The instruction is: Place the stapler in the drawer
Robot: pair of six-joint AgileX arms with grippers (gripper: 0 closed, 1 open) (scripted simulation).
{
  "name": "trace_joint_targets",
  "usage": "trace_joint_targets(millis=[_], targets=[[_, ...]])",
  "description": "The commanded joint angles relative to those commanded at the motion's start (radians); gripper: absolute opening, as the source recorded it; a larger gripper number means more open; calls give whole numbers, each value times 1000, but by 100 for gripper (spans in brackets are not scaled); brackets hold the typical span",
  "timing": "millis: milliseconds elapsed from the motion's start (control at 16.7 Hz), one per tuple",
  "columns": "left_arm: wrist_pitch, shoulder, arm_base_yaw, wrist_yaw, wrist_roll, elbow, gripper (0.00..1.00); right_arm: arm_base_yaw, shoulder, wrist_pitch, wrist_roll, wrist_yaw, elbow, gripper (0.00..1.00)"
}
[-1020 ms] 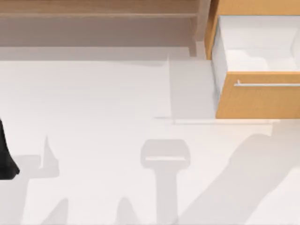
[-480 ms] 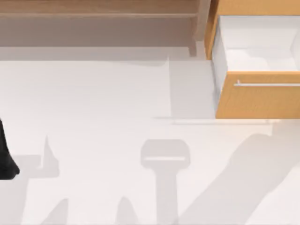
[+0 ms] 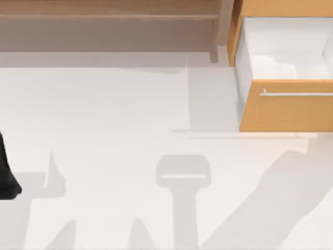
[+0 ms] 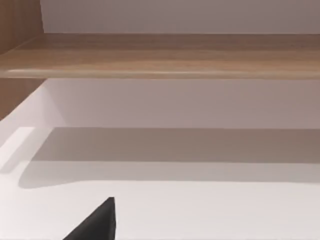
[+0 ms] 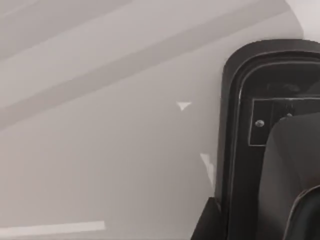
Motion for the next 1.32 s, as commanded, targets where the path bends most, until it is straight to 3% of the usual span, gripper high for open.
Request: trace_joint_targets(millis=[240,420,840,1140,1320], targets=[[0,0,0,0,0,0,100,-71,-10,-10,85,-8,-55,0],[0,0,0,0,0,0,100,-97,-18,-34,59,-9,-43,0],[0,0,0,0,0,0,100,18,-47,-105,-37,-3,87,0],[0,0,0,0,0,0,100,17,-45,-104,-35,-4,90,0],[0,0,0,0,0,0,100,-5,-49,-124,-12,56,150,0]])
